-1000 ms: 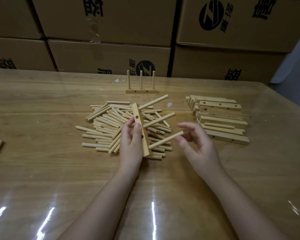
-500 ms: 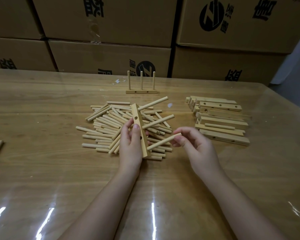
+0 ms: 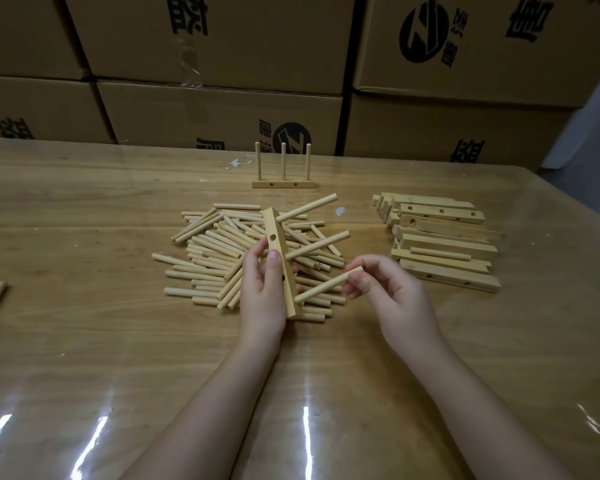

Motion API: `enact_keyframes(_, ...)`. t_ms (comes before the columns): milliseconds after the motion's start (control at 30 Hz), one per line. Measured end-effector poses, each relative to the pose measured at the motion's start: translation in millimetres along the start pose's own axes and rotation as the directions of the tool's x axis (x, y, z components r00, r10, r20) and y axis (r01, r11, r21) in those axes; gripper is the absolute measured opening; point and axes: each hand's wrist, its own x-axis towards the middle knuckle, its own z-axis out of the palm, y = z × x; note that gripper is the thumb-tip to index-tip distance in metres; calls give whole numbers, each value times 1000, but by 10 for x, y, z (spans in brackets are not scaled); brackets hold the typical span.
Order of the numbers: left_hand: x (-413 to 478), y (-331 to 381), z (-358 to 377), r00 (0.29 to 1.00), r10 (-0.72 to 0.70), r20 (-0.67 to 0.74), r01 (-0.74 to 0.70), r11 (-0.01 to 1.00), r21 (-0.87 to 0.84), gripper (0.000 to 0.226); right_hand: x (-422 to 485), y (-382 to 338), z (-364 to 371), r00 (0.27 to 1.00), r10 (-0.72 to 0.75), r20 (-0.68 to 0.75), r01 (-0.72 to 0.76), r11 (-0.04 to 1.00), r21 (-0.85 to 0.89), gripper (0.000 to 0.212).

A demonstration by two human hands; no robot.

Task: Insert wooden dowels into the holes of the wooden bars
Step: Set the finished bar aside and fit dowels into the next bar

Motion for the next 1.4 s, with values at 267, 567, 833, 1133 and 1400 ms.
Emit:
enact_keyframes(267,-37,48,4,1000,1,-2,-1,1000,16,24,-3,-2,6,1000,-5,2,6,999,-38,19)
enact_keyframes(567,-47,53,1,1000,11,14,-11,1000,27,25,-3,12,-8,1000,-11,9,12,994,-109,18)
enact_keyframes(833,-40,50,29,996,-32,85,31,999,15,19,25,17,-106,995,37,-88,-28,995,100,30)
enact_keyframes(1133,-87,60,52,989,-24,149,14,997,70,21,114,74,-263,989,51,-138,-27,984,176,22)
enact_keyframes(1400,-143,98,72,978,31,205,-45,997,62,21,95,77,-231,991,39,-128,-36,999,30,20)
